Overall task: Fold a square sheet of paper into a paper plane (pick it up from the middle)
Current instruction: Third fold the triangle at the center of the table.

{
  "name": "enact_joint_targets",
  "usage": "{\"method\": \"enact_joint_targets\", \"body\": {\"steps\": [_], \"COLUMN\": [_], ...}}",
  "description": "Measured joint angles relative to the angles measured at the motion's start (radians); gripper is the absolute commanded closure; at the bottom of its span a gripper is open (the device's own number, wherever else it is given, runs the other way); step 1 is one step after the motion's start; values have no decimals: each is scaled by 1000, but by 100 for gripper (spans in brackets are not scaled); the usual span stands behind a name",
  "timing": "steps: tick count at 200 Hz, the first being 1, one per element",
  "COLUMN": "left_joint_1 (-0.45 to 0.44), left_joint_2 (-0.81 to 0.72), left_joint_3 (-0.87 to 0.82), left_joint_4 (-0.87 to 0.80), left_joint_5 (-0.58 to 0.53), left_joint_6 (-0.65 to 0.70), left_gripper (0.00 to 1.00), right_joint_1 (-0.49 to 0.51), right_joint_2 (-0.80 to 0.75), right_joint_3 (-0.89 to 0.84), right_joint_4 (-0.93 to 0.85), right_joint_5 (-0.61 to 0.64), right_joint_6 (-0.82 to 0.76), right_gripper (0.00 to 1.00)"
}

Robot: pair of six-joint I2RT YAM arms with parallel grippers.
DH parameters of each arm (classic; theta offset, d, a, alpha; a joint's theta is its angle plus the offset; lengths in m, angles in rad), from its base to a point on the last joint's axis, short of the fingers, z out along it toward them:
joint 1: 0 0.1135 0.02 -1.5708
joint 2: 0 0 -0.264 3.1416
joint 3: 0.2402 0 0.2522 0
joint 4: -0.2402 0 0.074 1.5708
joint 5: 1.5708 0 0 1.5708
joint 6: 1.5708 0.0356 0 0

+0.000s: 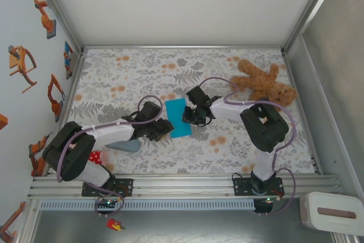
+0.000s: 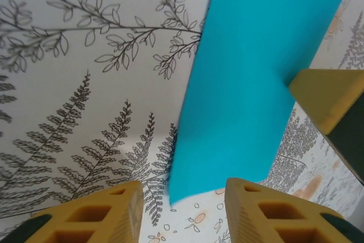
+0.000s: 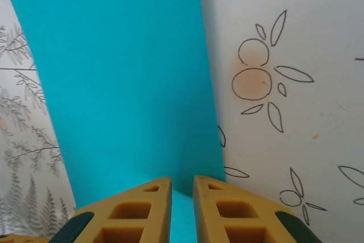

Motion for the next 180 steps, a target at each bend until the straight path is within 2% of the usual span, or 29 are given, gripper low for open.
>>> {"method": "enact_joint_targets", "body": {"steps": [100, 180], "left_joint_1": [-7, 13], "left_joint_2": [74, 83], "left_joint_3": [0, 3], "left_joint_4": [89, 178], "left_joint_5": [42, 84], "left_joint_6": [-22, -23], "left_gripper": [76, 75], "right_joint_1": [-19, -22], "right_joint_2": [0, 0], "right_joint_3": [-18, -25], "right_joint_4": [32, 46], "right_joint_5": [-36, -42], "right_joint_6": [26, 27], "right_gripper": [83, 83]}}
